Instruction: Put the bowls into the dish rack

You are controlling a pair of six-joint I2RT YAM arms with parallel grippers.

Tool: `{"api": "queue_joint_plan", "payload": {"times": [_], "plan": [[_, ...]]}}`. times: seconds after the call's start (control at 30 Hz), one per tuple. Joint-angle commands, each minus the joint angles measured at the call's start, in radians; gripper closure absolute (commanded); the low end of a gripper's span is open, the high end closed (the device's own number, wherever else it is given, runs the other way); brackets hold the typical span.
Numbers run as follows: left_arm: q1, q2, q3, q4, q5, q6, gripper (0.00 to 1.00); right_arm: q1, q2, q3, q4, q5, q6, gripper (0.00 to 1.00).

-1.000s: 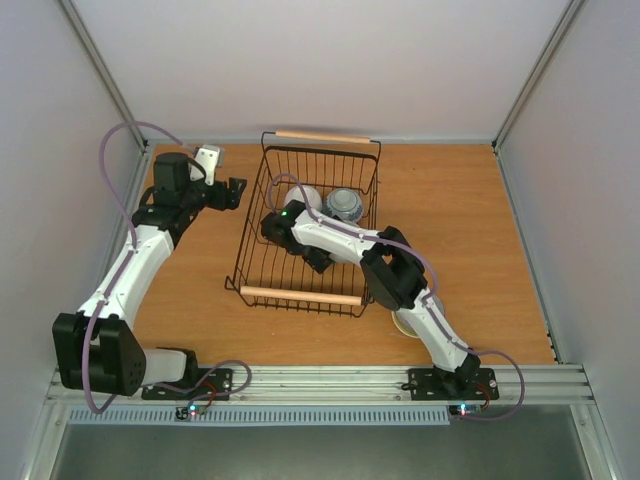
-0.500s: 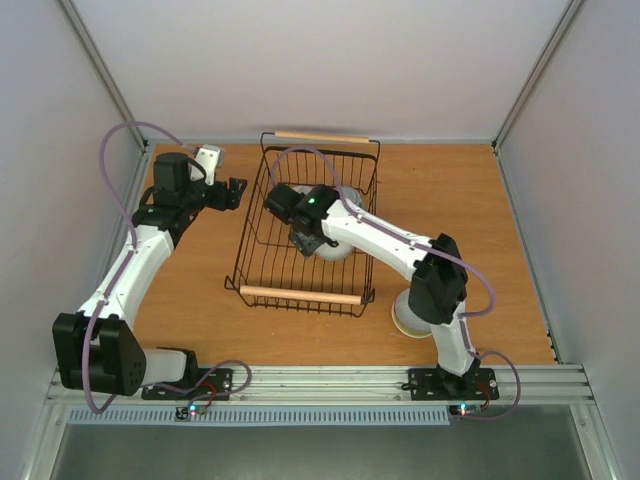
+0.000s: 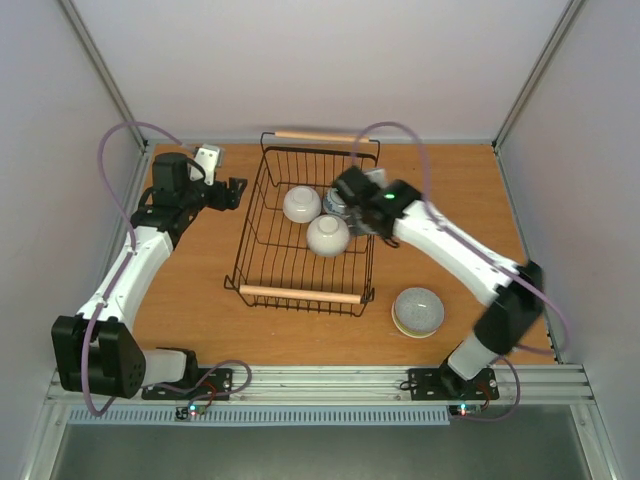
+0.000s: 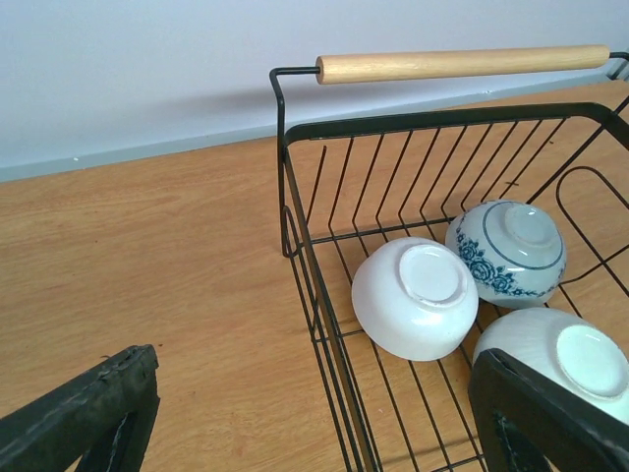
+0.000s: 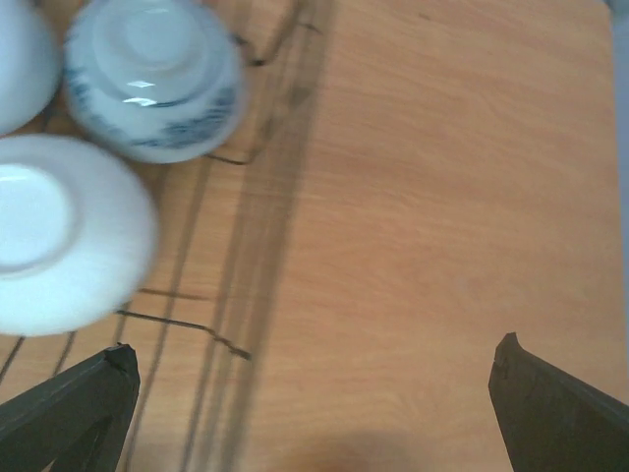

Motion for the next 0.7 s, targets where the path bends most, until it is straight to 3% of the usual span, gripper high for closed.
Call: {"api": "queue_joint_plan", "payload": {"times": [0.0,0.2,0.4,0.67], "plan": [[0.005,-0.022,-0.011,0.050,0.021,0.000,0.14,-0.084,-0.263,-0.201,0.069,-0.049,0.200,0.01],[0.005,-0.014,-0.008,0.048,0.024,-0.004,0.14,-0.098,-0.447,-0.429,-0.040,-0.044,0.385,0.12],[0.005,-0.008,-0.006,0.046,0.033,-0.005,0.14,-0.097,-0.629,-0.660,-0.088,-0.155,0.543,0.22],[0.004,0.009,-0.006,0.048,0.043,-0.009,0.14,-0.095,-0.757,-0.794,-0.189,-0.190,0.666,0.26]]}}
